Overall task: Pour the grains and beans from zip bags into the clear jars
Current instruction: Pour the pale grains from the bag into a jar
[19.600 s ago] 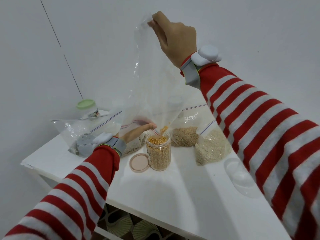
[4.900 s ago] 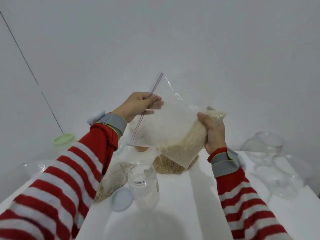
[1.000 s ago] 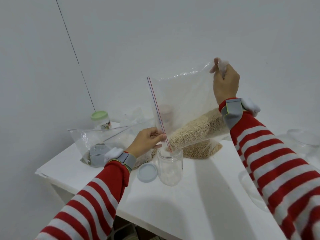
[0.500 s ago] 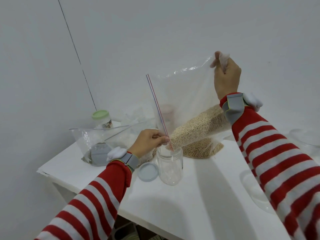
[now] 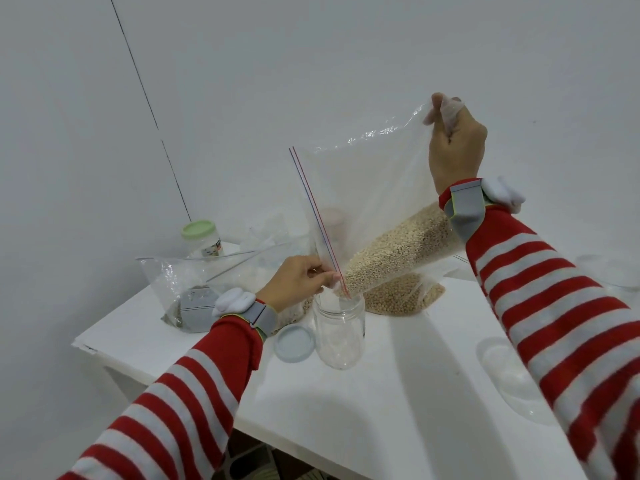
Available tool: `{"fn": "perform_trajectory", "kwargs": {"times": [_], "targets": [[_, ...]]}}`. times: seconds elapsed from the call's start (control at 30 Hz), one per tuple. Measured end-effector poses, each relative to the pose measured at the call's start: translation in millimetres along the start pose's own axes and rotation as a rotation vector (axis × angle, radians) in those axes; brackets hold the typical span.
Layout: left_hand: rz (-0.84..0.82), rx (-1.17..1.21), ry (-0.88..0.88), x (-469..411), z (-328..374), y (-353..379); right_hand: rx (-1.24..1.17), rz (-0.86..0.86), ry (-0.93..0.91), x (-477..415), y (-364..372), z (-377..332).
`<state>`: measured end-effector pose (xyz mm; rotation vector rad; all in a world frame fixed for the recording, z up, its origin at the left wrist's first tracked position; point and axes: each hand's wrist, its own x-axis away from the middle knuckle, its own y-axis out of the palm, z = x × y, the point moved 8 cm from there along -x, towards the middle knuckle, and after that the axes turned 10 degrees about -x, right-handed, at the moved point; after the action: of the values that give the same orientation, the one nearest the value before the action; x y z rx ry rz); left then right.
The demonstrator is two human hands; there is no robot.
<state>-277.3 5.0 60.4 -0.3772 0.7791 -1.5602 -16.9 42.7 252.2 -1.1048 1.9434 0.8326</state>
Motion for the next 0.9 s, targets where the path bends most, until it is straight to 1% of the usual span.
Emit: {"fn": "perform_trajectory", "kwargs": {"times": [0.13,0.3,0.4,0.5,0.63,0.73,0.83,0.9], "targets": [[-0.003,0.021,-0.038,-0.9,-1.7,-1.7,-0.053,0.002,-0.067,0.5,0.4,-8.9],[-0.015,0.063,-0.073,-0.4,-3.0,-1.9,-0.073,-0.018,-0.09,-0.2,7.1,-13.4],[-0.02,0.077,-0.069,-0.7,-3.7,-1.8,-0.106,-0.007,-0.1,-1.7,10.4,-16.5],[-0.018,0.102,-0.051,0.5,-0.5,-2.3,-0.076,-0.014,-0.115,-1.0,15.6,-19.6],[-0.011,0.127,-0.082,2.0,-0.5,-3.4,-0.075,-0.063,-0.053,3.6,22.1,-11.0],[-0.029,0.14,-0.09,1.6,-2.8,-2.6,-0.047,-0.048,-0.07,6.8,22.9,-11.8],[-0.024,0.101,-0.09,-0.2,-7.9,-3.8,0.039,-0.057,-0.006,9.8,26.4,-9.7],[0.009,0.051,-0.088,-1.2,-11.4,-6.9,0.068,-0.087,0.021,13.1,30.3,-11.5]]}}
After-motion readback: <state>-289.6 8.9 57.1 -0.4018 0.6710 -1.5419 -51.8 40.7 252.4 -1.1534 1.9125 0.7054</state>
